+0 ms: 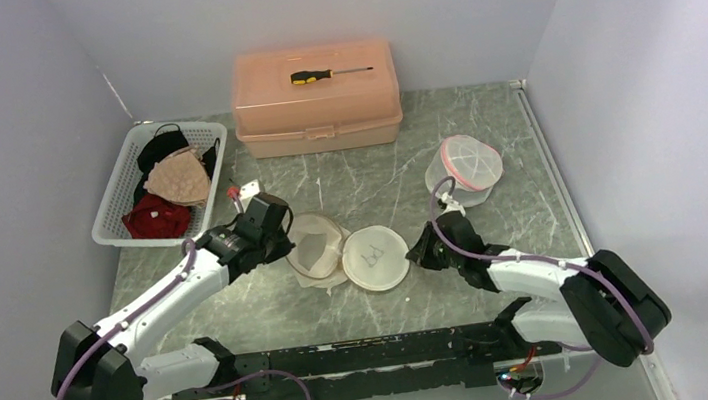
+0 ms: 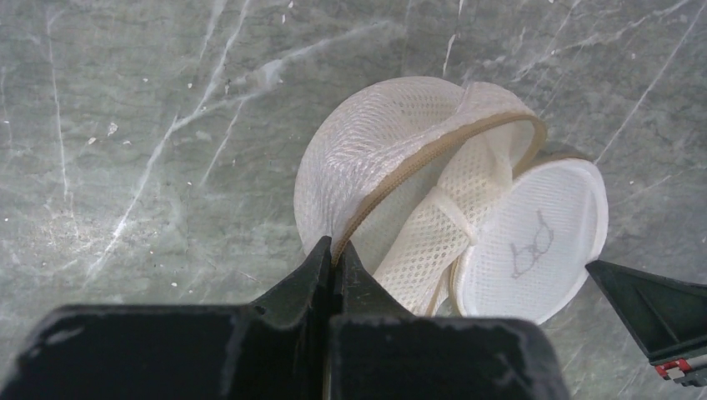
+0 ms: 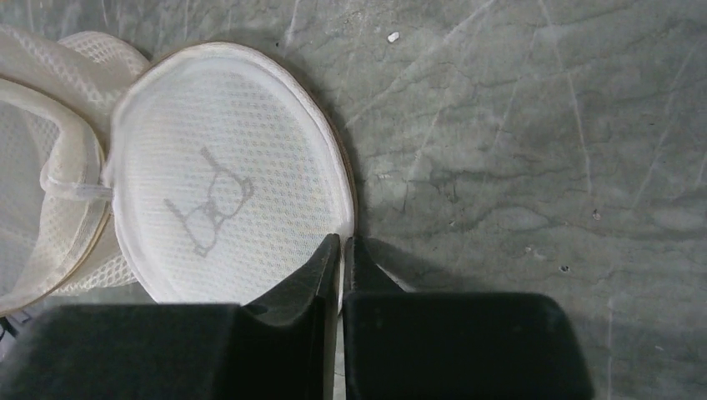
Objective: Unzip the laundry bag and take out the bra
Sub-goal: Close the laundry bag at the center of the board.
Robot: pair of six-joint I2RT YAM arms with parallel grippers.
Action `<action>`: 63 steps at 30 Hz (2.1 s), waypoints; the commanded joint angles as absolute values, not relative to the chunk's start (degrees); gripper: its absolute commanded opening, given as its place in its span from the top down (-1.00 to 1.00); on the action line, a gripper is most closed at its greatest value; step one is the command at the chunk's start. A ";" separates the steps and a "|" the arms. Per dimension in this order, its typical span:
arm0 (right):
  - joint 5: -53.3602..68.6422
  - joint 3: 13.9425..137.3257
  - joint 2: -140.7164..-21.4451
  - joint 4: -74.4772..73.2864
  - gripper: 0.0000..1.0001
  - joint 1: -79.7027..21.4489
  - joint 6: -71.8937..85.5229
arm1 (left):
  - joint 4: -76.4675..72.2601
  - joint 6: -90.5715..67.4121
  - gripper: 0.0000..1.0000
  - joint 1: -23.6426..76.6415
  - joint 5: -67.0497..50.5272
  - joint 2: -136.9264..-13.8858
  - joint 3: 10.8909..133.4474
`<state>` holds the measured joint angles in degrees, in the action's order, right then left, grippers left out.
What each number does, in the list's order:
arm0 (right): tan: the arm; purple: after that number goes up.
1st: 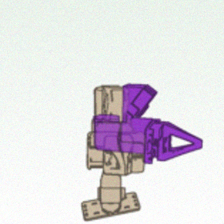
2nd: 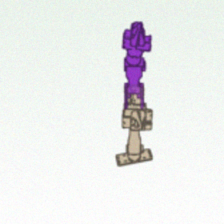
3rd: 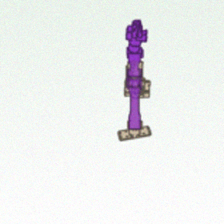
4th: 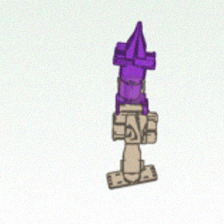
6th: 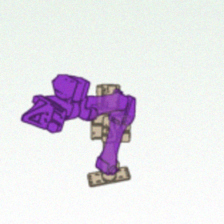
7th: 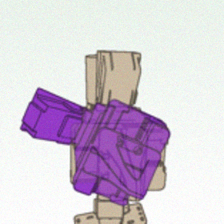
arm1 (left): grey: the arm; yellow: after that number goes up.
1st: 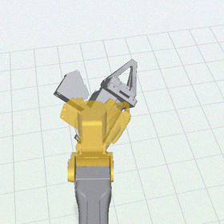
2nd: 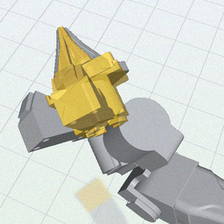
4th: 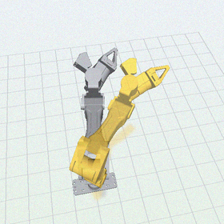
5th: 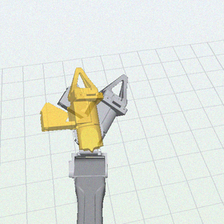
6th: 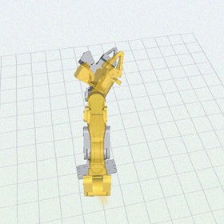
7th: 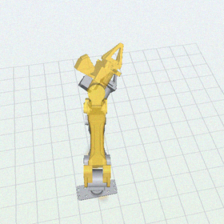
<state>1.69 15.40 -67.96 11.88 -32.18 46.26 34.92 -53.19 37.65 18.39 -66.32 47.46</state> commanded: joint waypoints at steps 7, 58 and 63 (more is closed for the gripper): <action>-2.31 20.41 -57.02 -3.40 1.00 -32.70 42.65 | 33.24 -50.83 0.95 37.77 16.97 -65.54 47.67; 3.35 46.51 -45.30 -27.22 1.00 -32.78 45.65 | 6.87 -11.01 -0.87 75.81 36.24 -86.29 66.14; 5.56 46.44 -45.93 -25.83 1.00 -32.79 47.27 | 9.49 -9.33 -0.87 78.02 42.68 -90.68 69.98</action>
